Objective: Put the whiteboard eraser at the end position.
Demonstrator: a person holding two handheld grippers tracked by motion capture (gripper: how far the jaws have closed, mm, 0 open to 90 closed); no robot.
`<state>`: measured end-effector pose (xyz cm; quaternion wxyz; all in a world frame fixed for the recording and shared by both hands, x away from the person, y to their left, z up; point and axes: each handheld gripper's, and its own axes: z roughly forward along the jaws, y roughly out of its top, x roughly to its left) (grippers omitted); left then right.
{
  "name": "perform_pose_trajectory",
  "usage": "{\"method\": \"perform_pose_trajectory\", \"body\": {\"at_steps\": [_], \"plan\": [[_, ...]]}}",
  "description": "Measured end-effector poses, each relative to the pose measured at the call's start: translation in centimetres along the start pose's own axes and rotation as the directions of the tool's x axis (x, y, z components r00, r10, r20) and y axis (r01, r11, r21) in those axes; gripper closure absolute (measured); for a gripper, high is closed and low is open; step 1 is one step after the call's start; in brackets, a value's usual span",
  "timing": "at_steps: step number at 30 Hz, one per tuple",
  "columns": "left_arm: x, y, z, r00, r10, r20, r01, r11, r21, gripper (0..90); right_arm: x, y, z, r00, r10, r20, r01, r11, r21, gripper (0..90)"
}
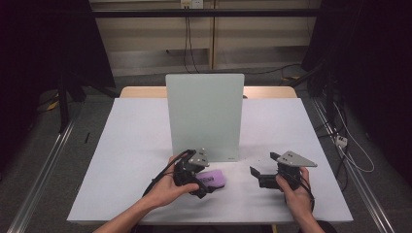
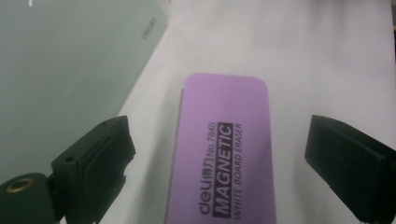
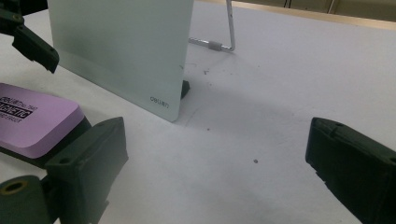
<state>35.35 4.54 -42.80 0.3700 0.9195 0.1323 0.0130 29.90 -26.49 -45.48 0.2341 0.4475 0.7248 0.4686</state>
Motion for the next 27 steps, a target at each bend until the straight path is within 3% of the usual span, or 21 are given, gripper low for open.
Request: {"method": "perform_pose_trajectory", "body": {"at_steps": [4,8,10,14,20,22,25,27], "plan": [[0.3,-0.1,-0.5,0.9996,-0.022,-0.020,0.021,0.9995,-0.025,6.8,0.0,0.0,0.0,1.0000,-0.001,0.000,0.001,1.000,0.000,5.7],[1.0,-0.4,-1.5,0.9941,-0.067,-0.085,0.062,0.9959,-0.066,6.4,0.0,0.0,0.0,1.0000,-0.001,-0.001,0.001,1.000,0.000,5.8],[1.3,-0.5,-1.6,0.9953,-0.073,-0.063,0.068,0.9943,-0.082,6.4,0.0,0.0,0.0,1.0000,-0.001,-0.001,0.001,1.000,-0.001,5.7],[1.6,-0.9,-2.5,0.9833,-0.121,-0.136,0.104,0.9864,-0.127,6.0,0.0,0.0,0.0,1.0000,0.000,0.000,0.000,1.000,0.000,5.8],[2.1,-1.3,-3.6,0.9798,-0.135,-0.147,0.111,0.9809,-0.159,5.9,0.0,0.0,0.0,1.0000,-0.004,-0.002,0.004,1.000,0.001,5.7],[2.2,-1.6,-3.9,0.9800,-0.143,-0.139,0.116,0.9753,-0.188,5.9,0.0,0.0,0.0,1.0000,-0.003,-0.002,0.003,1.000,0.003,5.8],[2.4,-1.8,-4.2,0.9781,-0.146,-0.148,0.118,0.9757,-0.184,5.9,0.1,0.0,0.1,1.0000,-0.003,0.000,0.003,1.000,0.001,5.7],[2.7,-2.3,-4.8,0.9754,-0.164,-0.147,0.132,0.9699,-0.205,5.9,0.1,0.0,0.1,1.0000,-0.008,0.001,0.008,1.000,0.004,5.7]]}}
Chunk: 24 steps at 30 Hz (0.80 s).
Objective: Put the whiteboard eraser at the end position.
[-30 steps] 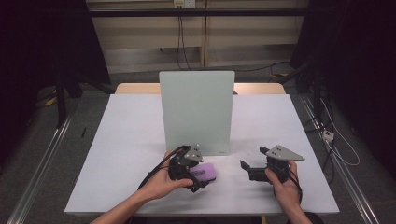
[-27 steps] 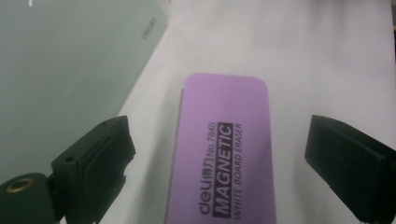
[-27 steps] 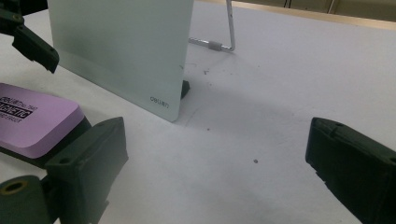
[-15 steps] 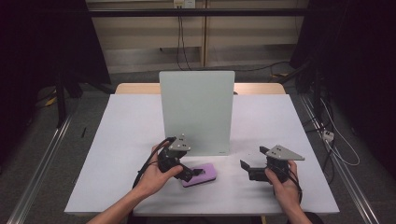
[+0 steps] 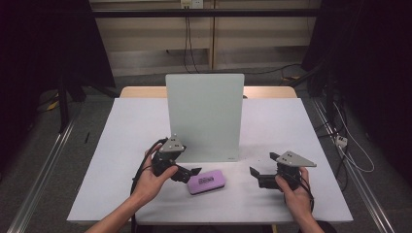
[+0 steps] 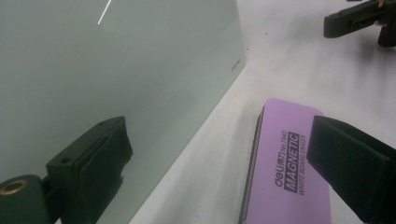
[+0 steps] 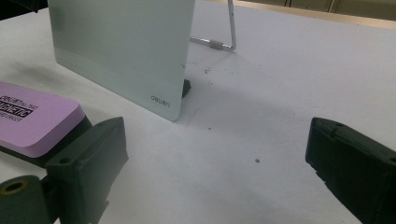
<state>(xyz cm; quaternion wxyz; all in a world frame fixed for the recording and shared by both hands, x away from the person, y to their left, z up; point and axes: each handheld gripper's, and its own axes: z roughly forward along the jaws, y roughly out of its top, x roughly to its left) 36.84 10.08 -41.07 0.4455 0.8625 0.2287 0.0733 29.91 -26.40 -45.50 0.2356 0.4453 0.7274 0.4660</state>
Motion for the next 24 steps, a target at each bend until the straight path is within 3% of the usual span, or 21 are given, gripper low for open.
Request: {"method": "perform_pose_trajectory", "body": {"at_steps": [5,8,11,14,16,17,24], "plan": [[0.6,-0.9,-1.2,0.9976,-0.047,-0.051,0.047,0.9989,-0.009,5.9,0.0,0.0,0.0,1.0000,0.002,0.000,-0.002,1.000,0.000,5.7],[0.9,-1.5,-2.1,0.9955,-0.051,-0.081,0.049,0.9986,-0.019,5.9,0.1,0.0,0.0,1.0000,0.006,0.001,-0.006,1.000,0.001,5.7],[1.5,-2.2,-3.3,0.9895,-0.082,-0.119,0.077,0.9961,-0.043,5.9,0.1,-0.1,-0.1,1.0000,0.010,0.001,-0.010,1.000,0.001,5.7],[2.2,-3.1,-4.5,0.9793,-0.112,-0.169,0.101,0.9923,-0.071,6.0,0.0,-0.1,-0.1,1.0000,0.009,0.003,-0.009,1.000,0.002,5.7],[2.7,-3.6,-5.1,0.9729,-0.153,-0.173,0.138,0.9861,-0.092,6.0,0.1,-0.1,-0.1,0.9999,0.012,0.003,-0.012,1.000,0.001,5.7],[2.8,-3.8,-5.4,0.9692,-0.156,-0.191,0.140,0.9858,-0.092,6.0,0.1,-0.1,-0.1,0.9999,0.012,0.004,-0.012,1.000,0.002,5.7],[3.0,-5.2,-6.8,0.9659,-0.145,-0.214,0.133,0.9886,-0.072,7.0,0.2,-0.1,0.1,0.9999,0.013,0.000,-0.013,1.000,0.007,5.7]]}}
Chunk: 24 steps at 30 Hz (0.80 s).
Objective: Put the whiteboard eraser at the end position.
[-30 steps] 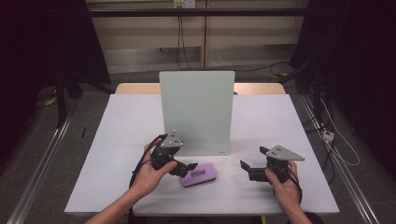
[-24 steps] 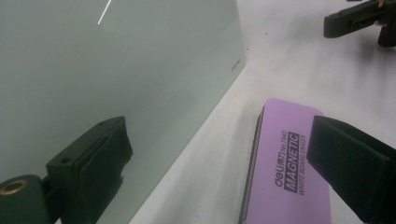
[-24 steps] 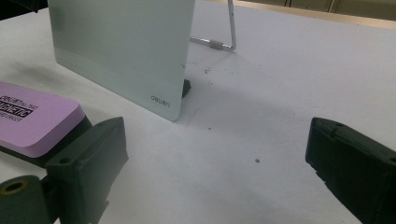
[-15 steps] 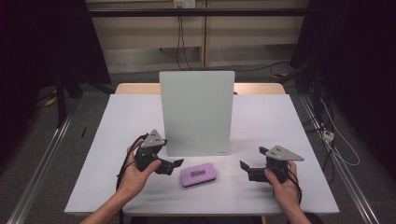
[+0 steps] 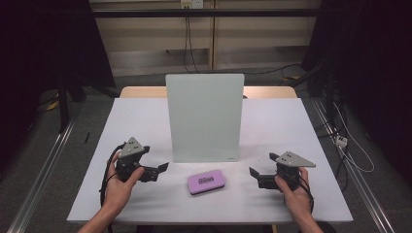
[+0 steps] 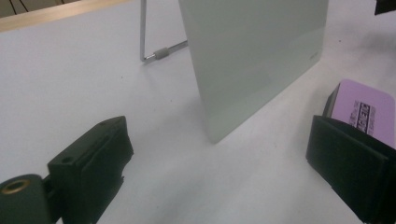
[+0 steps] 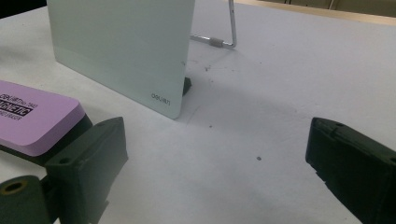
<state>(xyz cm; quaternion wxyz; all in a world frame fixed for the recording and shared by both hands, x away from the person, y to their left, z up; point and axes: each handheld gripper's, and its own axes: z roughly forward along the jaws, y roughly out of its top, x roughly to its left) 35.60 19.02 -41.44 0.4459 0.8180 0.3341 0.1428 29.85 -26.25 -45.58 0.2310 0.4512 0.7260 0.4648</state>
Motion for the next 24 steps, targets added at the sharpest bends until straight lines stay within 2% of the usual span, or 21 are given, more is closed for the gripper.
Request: {"method": "perform_pose_trajectory", "body": {"at_steps": [2,4,5,7,8,10,11,12,15,18,19,21,22,23,24], "plan": [[0.1,-0.4,-0.4,0.9998,0.010,-0.014,-0.011,0.9999,-0.003,6.9,0.0,0.0,0.0,1.0000,0.001,0.000,-0.001,1.000,0.000,5.7],[0.3,-0.8,-0.8,0.9995,-0.009,-0.030,0.008,0.9999,-0.010,6.5,0.0,0.0,0.0,1.0000,-0.002,0.000,0.002,1.000,0.000,5.7],[0.3,-1.1,-1.0,0.9984,-0.034,-0.044,0.033,0.9993,-0.017,6.6,0.0,0.0,0.0,1.0000,-0.004,0.000,0.004,1.000,0.002,5.7],[0.5,-1.6,-1.3,0.9956,-0.092,-0.019,0.091,0.9956,-0.022,6.4,0.0,0.0,0.0,1.0000,-0.002,0.002,0.002,1.000,0.003,5.7],[0.5,-1.9,-1.4,0.9950,-0.096,-0.026,0.096,0.9951,-0.024,6.4,0.0,0.0,0.0,1.0000,-0.002,0.001,0.002,1.000,0.002,5.7],[0.5,-2.2,-1.7,0.9953,-0.065,-0.071,0.064,0.9977,-0.024,6.3,-0.1,0.0,0.0,1.0000,-0.002,0.003,0.002,1.000,0.002,5.7],[0.5,-2.4,-1.8,0.9953,-0.063,-0.074,0.061,0.9977,-0.030,6.1,-0.1,-0.1,0.0,1.0000,-0.002,0.004,0.002,1.000,0.001,5.7],[0.7,-2.6,-1.9,0.9945,-0.076,-0.072,0.074,0.9967,-0.035,6.2,-0.1,-0.1,0.0,1.0000,0.001,0.005,-0.001,1.000,0.000,5.7],[0.8,-3.2,-2.0,0.9911,-0.091,-0.098,0.086,0.9947,-0.056,6.2,-0.1,-0.1,-0.1,1.0000,0.001,0.005,-0.001,1.000,-0.001,5.7],[1.0,-3.6,-2.1,0.9923,-0.095,-0.080,0.091,0.9945,-0.052,6.1,-0.1,-0.1,-0.2,1.0000,-0.001,0.003,0.001,1.000,0.003,5.6],[1.3,-3.8,-2.4,0.9908,-0.098,-0.094,0.093,0.9943,-0.053,6.1,-0.1,-0.1,-0.2,1.0000,-0.003,0.004,0.003,1.000,0.004,5.6],[1.6,-4.1,-2.5,0.9877,-0.126,-0.092,0.121,0.9907,-0.063,6.0,-0.1,-0.1,-0.2,1.0000,-0.001,0.005,0.001,1.000,0.002,5.6],[1.6,-4.1,-2.5,0.9877,-0.126,-0.092,0.121,0.9907,-0.063,6.0,-0.1,-0.1,-0.2,1.0000,-0.002,0.005,0.002,1.000,0.001,5.5],[1.8,-4.2,-2.6,0.9845,-0.136,-0.112,0.129,0.9895,-0.066,6.0,-0.2,-0.2,-0.2,1.0000,-0.003,0.005,0.003,1.000,0.003,5.6],[1.8,-4.1,-2.6,0.9843,-0.130,-0.120,0.123,0.9905,-0.062,6.0,-0.2,-0.2,-0.2,1.0000,0.000,0.006,0.000,1.000,0.005,5.6]]}}
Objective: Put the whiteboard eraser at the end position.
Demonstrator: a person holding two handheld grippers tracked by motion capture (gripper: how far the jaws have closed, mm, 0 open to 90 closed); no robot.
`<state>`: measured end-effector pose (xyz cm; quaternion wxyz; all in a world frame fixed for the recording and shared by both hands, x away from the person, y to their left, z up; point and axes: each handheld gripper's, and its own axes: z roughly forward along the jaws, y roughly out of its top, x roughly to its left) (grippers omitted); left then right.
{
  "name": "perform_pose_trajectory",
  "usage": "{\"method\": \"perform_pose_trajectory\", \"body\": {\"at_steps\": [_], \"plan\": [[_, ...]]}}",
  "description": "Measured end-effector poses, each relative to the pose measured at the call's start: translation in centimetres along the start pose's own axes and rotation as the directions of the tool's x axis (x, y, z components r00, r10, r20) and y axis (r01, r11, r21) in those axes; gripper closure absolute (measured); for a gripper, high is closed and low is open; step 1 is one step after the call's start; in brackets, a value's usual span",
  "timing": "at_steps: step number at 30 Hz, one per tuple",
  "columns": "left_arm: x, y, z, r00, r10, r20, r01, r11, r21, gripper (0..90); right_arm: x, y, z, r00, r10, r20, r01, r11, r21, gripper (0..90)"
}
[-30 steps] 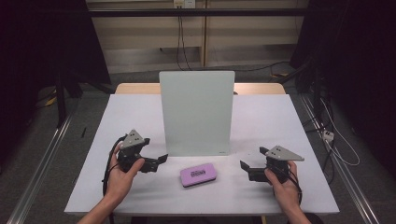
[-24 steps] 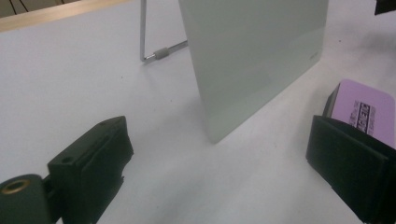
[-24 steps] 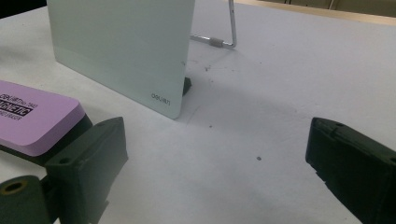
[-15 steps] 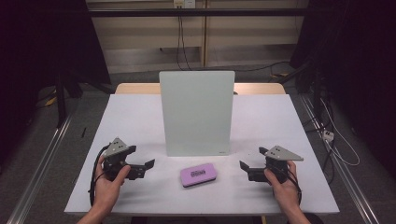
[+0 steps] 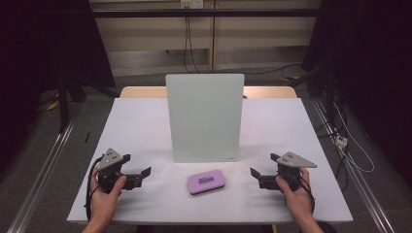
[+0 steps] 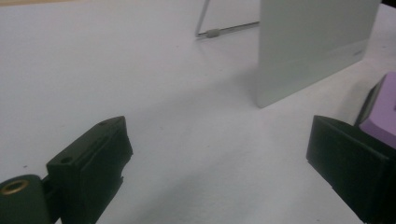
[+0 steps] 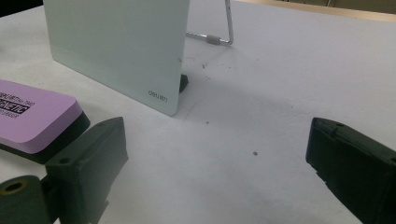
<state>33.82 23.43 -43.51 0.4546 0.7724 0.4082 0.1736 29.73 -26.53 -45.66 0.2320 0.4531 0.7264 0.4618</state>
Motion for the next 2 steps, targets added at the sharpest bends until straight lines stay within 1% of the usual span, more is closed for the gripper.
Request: {"method": "perform_pose_trajectory", "body": {"at_steps": [2], "plan": [[0.04,0.11,0.08,1.0000,0.006,0.003,-0.006,1.0000,-0.001,6.0,-0.01,0.06,0.06,1.0000,0.006,0.002,-0.006,1.000,-0.003,5.6]]}}
